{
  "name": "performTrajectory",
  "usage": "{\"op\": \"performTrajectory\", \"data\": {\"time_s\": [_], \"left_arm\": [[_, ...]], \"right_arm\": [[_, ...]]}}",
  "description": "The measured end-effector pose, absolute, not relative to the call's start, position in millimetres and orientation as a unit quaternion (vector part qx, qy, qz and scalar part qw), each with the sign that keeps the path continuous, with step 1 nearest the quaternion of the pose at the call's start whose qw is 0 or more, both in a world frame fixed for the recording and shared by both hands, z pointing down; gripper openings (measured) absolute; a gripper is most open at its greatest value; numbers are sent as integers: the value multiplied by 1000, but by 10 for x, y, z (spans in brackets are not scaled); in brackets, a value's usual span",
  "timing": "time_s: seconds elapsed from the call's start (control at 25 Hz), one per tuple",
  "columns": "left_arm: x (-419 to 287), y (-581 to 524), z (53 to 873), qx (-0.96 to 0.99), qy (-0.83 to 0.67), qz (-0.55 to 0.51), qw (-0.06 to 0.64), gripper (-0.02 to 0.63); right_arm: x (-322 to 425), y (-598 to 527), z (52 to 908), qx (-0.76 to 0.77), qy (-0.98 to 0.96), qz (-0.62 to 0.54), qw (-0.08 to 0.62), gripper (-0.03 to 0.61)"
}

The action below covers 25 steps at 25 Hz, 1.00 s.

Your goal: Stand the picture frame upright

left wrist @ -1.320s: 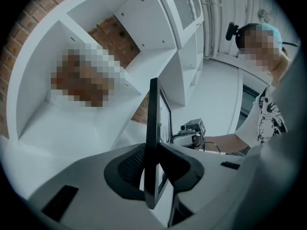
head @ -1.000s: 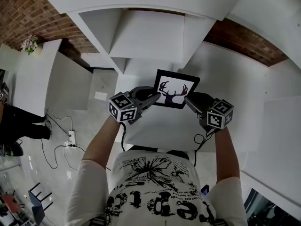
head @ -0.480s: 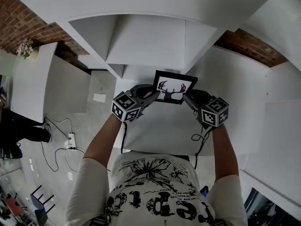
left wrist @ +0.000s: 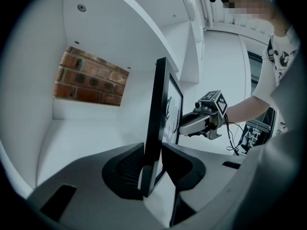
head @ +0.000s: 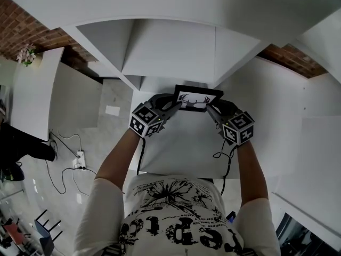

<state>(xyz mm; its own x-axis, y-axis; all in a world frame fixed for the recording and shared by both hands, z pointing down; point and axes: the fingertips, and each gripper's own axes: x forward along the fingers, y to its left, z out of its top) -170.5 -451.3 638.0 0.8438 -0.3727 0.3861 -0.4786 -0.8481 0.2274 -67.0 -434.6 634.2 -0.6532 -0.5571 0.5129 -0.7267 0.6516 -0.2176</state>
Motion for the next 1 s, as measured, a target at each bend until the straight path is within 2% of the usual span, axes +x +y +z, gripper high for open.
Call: {"op": "performTrajectory", "data": {"time_s": [0.8,1.0], "left_arm": [[-1799,-4870,6458,932,-257,191,172,160],[-1832,-4882,6466,927,-262,194,187,150]], "right_arm": [[-725,-4607,6348,406,-869,188,212,98],[-715,-4614,6345,405,-869,186,214,100]]}}
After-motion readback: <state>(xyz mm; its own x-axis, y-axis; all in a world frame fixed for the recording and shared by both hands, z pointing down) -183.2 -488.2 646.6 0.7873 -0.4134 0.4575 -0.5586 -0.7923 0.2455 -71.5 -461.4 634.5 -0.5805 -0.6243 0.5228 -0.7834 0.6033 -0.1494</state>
